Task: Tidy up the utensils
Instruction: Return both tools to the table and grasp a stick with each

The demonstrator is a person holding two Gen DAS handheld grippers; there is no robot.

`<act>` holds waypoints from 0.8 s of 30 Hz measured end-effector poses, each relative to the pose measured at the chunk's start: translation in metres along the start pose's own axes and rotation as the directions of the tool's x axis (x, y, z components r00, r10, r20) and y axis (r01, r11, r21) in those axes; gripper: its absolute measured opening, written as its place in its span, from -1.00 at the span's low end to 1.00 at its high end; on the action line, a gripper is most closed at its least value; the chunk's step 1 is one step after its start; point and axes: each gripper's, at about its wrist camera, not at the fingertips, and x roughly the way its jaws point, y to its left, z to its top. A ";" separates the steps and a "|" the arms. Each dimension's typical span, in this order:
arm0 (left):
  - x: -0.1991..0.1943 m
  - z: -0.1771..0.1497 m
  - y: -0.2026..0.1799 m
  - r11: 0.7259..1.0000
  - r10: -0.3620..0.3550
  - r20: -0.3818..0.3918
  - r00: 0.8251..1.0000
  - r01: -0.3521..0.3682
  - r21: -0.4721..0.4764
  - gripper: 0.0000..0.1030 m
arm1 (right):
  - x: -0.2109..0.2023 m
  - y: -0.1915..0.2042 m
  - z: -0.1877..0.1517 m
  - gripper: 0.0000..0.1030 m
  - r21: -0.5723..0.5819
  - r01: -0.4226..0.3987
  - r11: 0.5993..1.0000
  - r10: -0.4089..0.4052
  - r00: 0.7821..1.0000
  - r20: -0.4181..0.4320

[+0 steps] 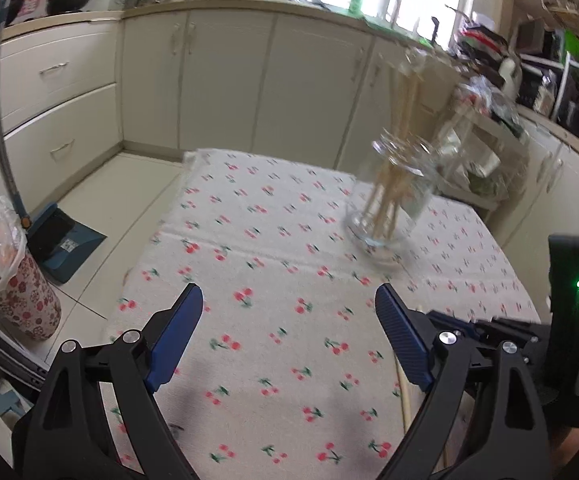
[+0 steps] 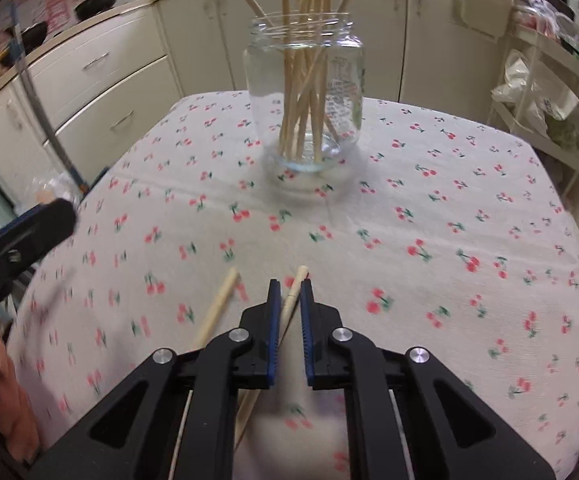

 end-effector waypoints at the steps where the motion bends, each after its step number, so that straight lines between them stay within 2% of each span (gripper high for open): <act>1: 0.002 -0.002 -0.006 1.000 -0.010 -0.019 1.000 0.010 0.016 0.63 | -0.003 -0.001 -0.002 -0.79 -0.013 0.000 1.000 0.000 1.000 0.001; 4: 0.012 -0.009 -0.026 0.998 -0.015 -0.083 0.996 0.020 0.067 0.63 | -0.010 -0.010 -0.010 -0.79 -0.047 0.006 0.999 -0.007 1.000 -0.009; 7: 0.023 -0.016 -0.044 0.994 0.004 -0.136 0.991 0.011 0.108 0.63 | -0.019 -0.021 -0.019 -0.79 -0.023 0.003 1.000 -0.003 1.000 -0.015; 15: 0.037 -0.027 -0.067 0.983 0.068 -0.191 0.979 -0.034 0.179 0.63 | -0.043 -0.041 -0.048 -0.76 0.089 -0.044 0.995 0.046 0.999 -0.019; 17: 0.039 -0.028 -0.071 0.980 0.078 -0.202 0.976 -0.038 0.194 0.63 | -0.049 -0.041 -0.053 -0.68 0.107 -0.057 0.993 0.059 0.998 -0.015; 19: 0.044 -0.028 -0.076 0.977 0.089 -0.217 0.972 -0.043 0.211 0.63 | -0.052 -0.040 -0.055 -0.57 0.113 -0.064 0.991 0.066 0.998 -0.011; 24: 0.050 -0.031 -0.083 0.968 0.109 -0.245 0.963 -0.047 0.245 0.63 | -0.054 -0.034 -0.058 -0.55 0.095 -0.054 0.994 0.055 0.998 -0.008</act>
